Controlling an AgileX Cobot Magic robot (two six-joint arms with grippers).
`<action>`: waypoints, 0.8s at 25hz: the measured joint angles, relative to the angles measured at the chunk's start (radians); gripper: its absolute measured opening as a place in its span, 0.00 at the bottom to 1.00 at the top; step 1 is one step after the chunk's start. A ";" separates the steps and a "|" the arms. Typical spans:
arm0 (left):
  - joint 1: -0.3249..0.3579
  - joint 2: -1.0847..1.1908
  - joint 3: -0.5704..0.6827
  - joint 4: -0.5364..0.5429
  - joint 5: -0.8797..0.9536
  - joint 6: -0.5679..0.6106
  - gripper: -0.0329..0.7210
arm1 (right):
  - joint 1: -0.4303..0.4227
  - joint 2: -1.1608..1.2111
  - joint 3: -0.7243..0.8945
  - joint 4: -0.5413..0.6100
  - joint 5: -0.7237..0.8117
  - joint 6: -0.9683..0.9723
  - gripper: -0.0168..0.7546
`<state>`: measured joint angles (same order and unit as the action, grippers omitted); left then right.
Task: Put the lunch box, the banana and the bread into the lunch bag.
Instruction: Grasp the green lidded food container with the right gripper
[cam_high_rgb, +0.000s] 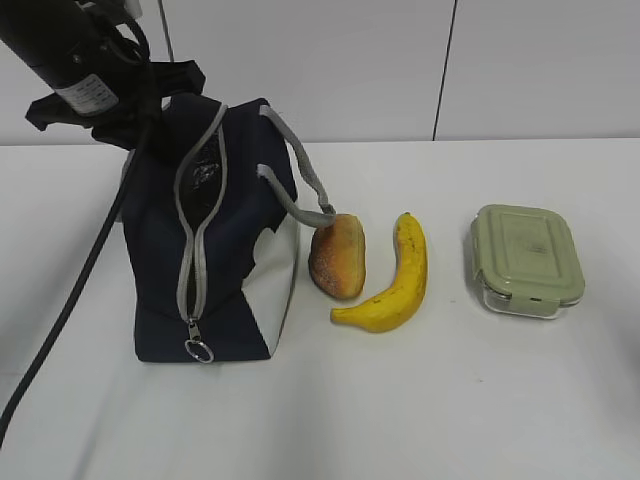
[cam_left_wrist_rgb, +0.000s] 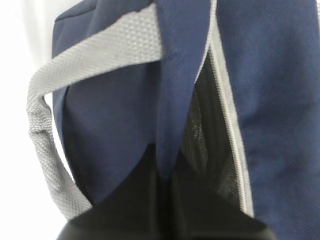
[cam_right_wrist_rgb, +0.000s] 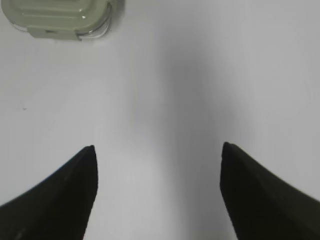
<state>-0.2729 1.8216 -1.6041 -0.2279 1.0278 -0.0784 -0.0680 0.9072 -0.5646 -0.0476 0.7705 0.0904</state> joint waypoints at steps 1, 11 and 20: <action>0.000 0.000 0.000 0.000 0.000 0.000 0.04 | -0.027 0.041 -0.016 0.017 -0.016 -0.034 0.77; 0.000 0.000 0.000 0.000 0.000 0.000 0.04 | -0.158 0.318 -0.198 0.373 -0.059 -0.368 0.78; 0.000 0.000 0.000 0.000 0.000 0.000 0.04 | -0.319 0.561 -0.298 0.777 0.015 -0.705 0.77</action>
<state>-0.2729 1.8216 -1.6041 -0.2279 1.0278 -0.0784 -0.3873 1.4683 -0.8626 0.7298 0.7858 -0.6147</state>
